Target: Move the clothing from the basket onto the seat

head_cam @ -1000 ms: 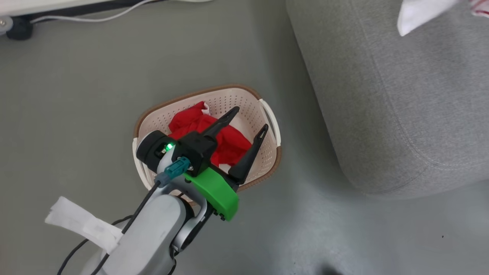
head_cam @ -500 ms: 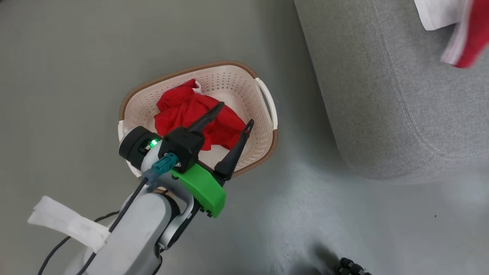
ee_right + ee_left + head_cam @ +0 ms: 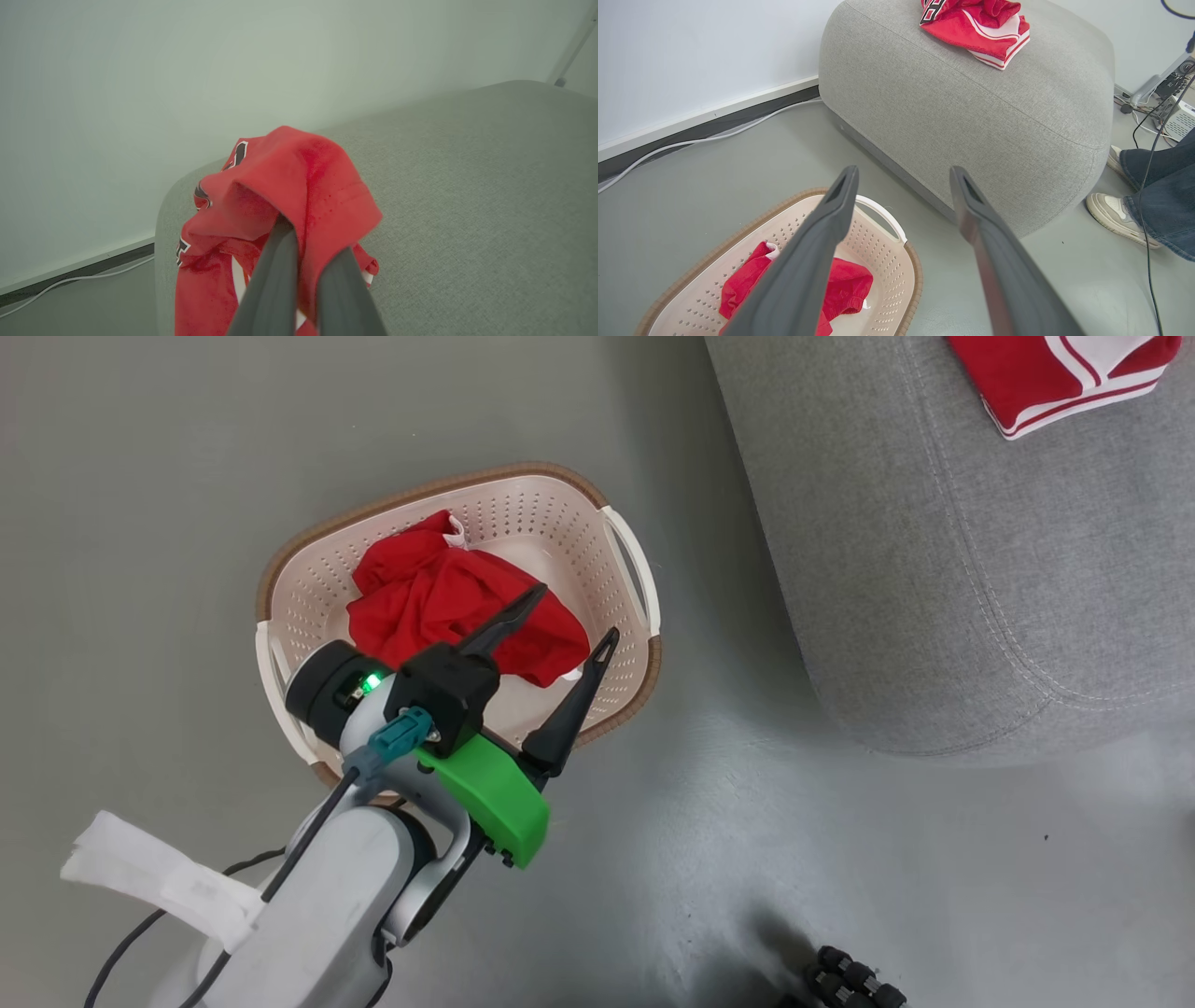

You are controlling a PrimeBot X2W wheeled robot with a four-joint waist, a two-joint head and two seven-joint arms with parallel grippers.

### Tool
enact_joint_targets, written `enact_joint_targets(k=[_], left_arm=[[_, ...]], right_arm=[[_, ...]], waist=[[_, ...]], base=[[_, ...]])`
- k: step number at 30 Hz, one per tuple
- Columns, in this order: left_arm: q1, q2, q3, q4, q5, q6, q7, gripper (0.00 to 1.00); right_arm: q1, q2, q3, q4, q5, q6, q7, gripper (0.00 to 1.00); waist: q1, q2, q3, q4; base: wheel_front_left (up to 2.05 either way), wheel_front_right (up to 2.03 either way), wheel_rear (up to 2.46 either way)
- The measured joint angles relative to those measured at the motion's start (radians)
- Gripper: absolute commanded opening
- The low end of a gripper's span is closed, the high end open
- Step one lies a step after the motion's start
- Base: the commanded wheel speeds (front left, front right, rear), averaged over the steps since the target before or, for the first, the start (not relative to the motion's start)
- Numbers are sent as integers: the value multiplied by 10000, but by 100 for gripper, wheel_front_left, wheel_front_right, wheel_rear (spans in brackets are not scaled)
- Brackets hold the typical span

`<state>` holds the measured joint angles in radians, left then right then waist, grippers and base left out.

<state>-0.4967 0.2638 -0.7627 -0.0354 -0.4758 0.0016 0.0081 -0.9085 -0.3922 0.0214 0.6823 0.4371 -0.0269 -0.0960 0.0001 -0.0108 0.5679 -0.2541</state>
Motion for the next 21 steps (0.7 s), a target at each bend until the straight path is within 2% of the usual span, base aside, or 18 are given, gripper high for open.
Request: enact_joint_targets(k=[10,11,12,13,14,21], left_arm=[[-3,81,109,-107,-2,88,12,100],[-4,100,144,-117,-2,88,12,100],[-4,125,150,-117,-4,88,12,100],[-4,146,151,-117,-4,88,10,100],[-4,157,161,-117,-4,88,10,100],[24,276,272,-12,-19,165,-86,100]], right_arm=[[740,573,341,1254,-67,81,-658,0],[742,646,347,1323,-67,81,-780,8],[742,719,349,1381,-67,82,-913,32],[742,769,357,1425,-67,94,-1024,70],[742,803,360,1461,-67,102,-1101,100],[755,886,568,1653,-226,443,-1423,100]], waist=[[-1,0,44,100],[0,0,51,94],[0,0,51,95],[0,0,49,96],[0,0,44,96],[-1,0,-127,32]], base=[[0,0,0],[0,0,0],[0,0,0],[0,0,0],[0,0,0],[0,0,0]])
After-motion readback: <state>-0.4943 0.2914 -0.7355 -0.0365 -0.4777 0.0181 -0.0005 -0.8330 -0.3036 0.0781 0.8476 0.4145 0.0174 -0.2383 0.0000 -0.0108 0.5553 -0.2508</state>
